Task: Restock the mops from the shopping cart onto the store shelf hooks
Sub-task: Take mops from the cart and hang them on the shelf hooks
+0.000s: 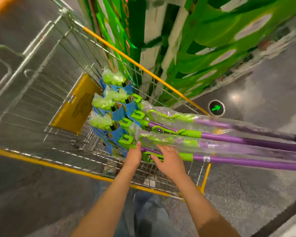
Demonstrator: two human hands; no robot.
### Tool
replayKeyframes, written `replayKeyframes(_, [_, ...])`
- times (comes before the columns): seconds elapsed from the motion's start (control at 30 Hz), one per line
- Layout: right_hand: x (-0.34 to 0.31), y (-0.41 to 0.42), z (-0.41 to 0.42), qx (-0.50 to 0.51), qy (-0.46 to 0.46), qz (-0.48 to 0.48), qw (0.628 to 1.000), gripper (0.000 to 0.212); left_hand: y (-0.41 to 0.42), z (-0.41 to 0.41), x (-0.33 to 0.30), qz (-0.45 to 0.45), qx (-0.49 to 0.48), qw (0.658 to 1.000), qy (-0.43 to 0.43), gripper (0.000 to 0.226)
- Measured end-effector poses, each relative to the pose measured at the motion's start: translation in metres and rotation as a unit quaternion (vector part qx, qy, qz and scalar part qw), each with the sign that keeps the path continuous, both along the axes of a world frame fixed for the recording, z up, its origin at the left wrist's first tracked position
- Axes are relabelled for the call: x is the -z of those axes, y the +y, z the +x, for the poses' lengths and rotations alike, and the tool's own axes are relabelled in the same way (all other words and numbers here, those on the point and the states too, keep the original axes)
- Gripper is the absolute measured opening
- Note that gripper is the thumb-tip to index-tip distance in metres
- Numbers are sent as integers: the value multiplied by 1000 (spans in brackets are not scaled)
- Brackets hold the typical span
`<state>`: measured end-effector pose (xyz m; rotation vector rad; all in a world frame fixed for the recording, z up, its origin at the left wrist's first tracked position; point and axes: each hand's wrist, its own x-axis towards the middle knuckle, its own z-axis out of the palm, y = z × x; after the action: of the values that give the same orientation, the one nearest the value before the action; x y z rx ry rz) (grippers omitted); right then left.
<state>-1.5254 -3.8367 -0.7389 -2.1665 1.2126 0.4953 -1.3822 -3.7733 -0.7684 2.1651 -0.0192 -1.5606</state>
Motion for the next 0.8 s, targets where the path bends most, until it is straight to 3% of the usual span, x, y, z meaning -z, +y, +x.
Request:
replayKeyframes(0.1, [10, -6, -4, -49, 15, 3, 999, 67, -4, -13, 24, -19, -135, 986, 101, 73])
replayKeyframes(0.2, [15, -9, 2, -108, 44, 4, 993, 70, 0, -24, 73, -43, -235, 961, 143, 89])
replayKeyframes(0.23, [17, -10, 4, -121, 52, 6, 991, 71, 1, -26, 80, -51, -260, 951, 159, 84])
replayKeyframes(0.33, [22, -14, 10, -139, 68, 11, 988, 70, -10, -26, 55, -58, -307, 934, 171, 63])
replayKeyframes(0.53, [23, -17, 19, -143, 91, -21, 985, 64, -22, -25, 33, -34, -366, 915, 169, 58])
replayKeyframes(0.8, [10, -4, 12, -108, 57, -77, 989, 55, -11, -37, 59, -34, -392, 907, 150, 66])
